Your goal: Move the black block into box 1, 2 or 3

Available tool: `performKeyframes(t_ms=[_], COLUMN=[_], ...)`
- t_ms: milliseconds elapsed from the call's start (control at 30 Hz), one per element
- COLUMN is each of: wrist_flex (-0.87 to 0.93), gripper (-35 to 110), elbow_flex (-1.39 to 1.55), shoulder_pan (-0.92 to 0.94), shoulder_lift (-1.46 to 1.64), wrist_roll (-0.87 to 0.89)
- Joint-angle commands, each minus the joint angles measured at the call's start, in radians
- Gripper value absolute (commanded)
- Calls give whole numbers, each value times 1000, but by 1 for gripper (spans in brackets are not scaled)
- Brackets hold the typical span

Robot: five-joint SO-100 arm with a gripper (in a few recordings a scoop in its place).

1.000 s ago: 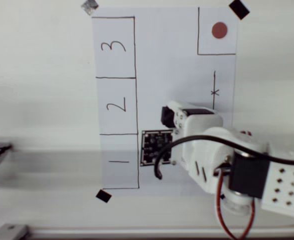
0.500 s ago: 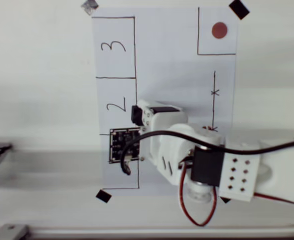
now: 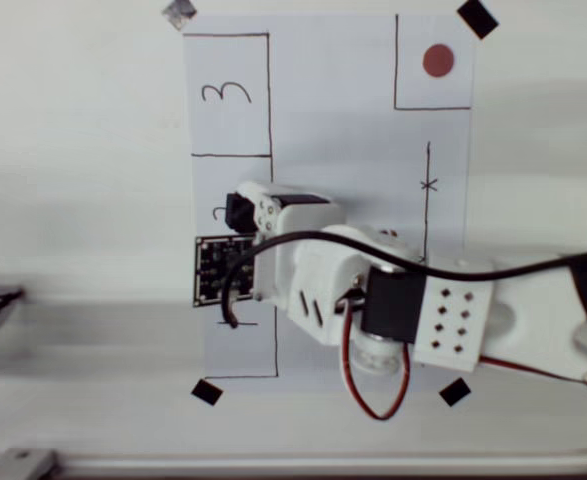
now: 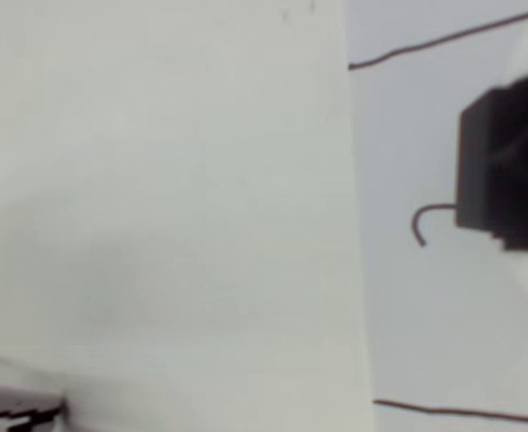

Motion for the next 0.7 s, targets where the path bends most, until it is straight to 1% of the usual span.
performKeyframes(t_ms=[0,233,567,667], wrist_flex=[-37,-75,-81,-81], gripper=[0,2,25,27], elbow_flex=[-77,-78,-66,-64], shoulder_pan=[17,18,18,17], shoulder_lift=[18,-2,-2,-2], wrist_roll=[-12,-2,-2,-5])
